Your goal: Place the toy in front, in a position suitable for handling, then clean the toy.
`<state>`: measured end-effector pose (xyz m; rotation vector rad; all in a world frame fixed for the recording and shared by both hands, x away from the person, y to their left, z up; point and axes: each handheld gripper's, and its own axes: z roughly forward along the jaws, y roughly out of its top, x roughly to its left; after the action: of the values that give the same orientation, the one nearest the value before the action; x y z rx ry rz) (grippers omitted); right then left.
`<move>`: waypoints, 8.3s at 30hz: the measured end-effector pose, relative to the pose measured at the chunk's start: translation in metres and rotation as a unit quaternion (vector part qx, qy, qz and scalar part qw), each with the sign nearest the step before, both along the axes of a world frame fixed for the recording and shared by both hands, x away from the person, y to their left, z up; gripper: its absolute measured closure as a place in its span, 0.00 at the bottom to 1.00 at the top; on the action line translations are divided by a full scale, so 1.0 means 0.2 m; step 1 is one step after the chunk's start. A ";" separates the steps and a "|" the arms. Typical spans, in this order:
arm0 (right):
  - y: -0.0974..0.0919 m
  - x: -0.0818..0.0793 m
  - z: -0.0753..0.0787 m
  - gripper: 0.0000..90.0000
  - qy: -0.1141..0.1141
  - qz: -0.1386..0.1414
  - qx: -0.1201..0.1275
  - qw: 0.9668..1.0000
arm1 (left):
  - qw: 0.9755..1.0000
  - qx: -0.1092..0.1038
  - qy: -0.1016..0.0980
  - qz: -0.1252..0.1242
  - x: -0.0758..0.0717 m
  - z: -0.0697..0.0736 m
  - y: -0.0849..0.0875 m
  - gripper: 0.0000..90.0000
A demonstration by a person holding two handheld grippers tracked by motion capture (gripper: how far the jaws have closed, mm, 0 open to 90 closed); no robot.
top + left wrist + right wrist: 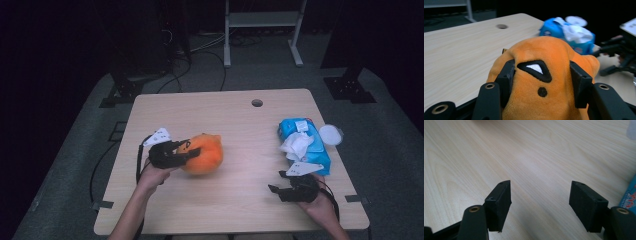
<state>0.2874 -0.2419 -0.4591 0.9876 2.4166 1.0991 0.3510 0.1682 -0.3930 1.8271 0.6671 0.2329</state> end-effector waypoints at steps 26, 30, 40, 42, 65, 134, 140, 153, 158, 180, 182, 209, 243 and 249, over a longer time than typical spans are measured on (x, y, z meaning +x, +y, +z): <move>-0.07 0.01 0.02 0.37 -0.003 -0.021 0.029 0.999 | 0.994 0.061 0.000 -0.096 -0.11 -0.21 -0.43 0.45; -0.09 -0.04 0.12 0.37 -0.034 -0.019 0.052 0.998 | 0.992 0.071 -0.001 -0.101 -0.11 -0.17 -0.41 0.30; -0.28 0.10 0.30 0.37 -0.078 -0.091 0.067 0.991 | 0.991 0.077 -0.007 -0.108 -0.13 -0.19 -0.42 0.25; -0.29 0.13 0.31 0.37 -0.080 -0.096 0.057 0.991 | 0.992 0.075 -0.005 -0.107 -0.12 -0.19 -0.41 0.25; -0.38 0.48 0.17 0.82 0.007 -0.164 0.027 0.986 | 0.992 0.071 -0.010 -0.108 -0.13 -0.23 -0.41 0.21; 0.39 0.10 0.25 0.78 0.005 0.136 0.087 0.987 | 0.977 0.131 -0.058 -0.160 -0.18 -0.23 -0.42 0.19; 0.42 0.10 0.23 0.77 0.003 0.146 0.064 0.987 | 0.975 0.140 -0.061 -0.162 -0.19 -0.24 -0.42 0.19; 0.33 0.06 0.21 0.93 -0.002 0.110 0.042 0.993 | 0.977 0.140 -0.055 -0.149 -0.18 -0.23 -0.41 0.20; 0.32 0.06 0.23 0.94 -0.007 0.087 0.061 0.994 | 0.980 0.134 -0.050 -0.136 -0.18 -0.24 -0.41 0.20; 0.32 0.05 0.19 0.93 -0.020 0.081 0.050 0.995 | 0.982 0.116 -0.001 -0.148 -0.10 -0.23 -0.30 0.25; 0.31 0.06 0.20 0.93 -0.016 0.072 0.050 0.996 | 0.983 0.114 0.003 -0.143 -0.10 -0.24 -0.30 0.26; 0.38 -0.01 0.23 0.93 -0.033 0.107 0.058 0.992 | 0.992 0.067 0.042 -0.094 -0.05 -0.28 -0.28 0.26; 0.29 0.03 0.22 0.93 -0.023 0.072 0.063 0.995 | 0.992 0.072 0.050 -0.091 -0.06 -0.25 -0.34 0.23; 0.35 -0.01 0.20 0.93 -0.011 0.116 0.045 0.992 | 0.992 0.060 0.025 -0.110 -0.08 -0.18 -0.35 0.19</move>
<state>0.2861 -0.1724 -0.4188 0.7289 2.5305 1.2985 0.3353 0.0982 -0.4299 2.0109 0.4890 0.0826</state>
